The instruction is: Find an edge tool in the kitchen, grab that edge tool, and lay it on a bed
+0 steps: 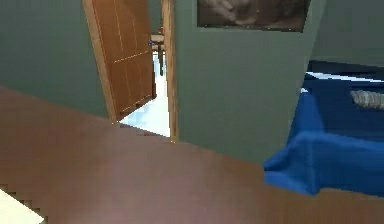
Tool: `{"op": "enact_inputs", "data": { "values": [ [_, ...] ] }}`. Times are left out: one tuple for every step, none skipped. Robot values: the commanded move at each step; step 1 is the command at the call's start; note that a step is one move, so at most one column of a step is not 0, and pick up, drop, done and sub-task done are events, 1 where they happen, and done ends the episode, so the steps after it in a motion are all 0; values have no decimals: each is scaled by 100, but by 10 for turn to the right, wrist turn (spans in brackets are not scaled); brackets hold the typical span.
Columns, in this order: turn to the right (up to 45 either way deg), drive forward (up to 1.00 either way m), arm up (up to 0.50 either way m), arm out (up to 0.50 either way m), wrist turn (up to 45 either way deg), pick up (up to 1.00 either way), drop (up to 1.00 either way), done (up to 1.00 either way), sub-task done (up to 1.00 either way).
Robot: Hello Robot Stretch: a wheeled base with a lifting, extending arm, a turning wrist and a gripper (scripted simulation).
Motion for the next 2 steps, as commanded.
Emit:
{"op": "enact_inputs", "data": {
  "values": [
    [-30, 0, 0, 0, 0, 0, 0, 0, 0],
    [450, 0, 0, 0, 0, 0, 0, 0, 0]
  ]
}}
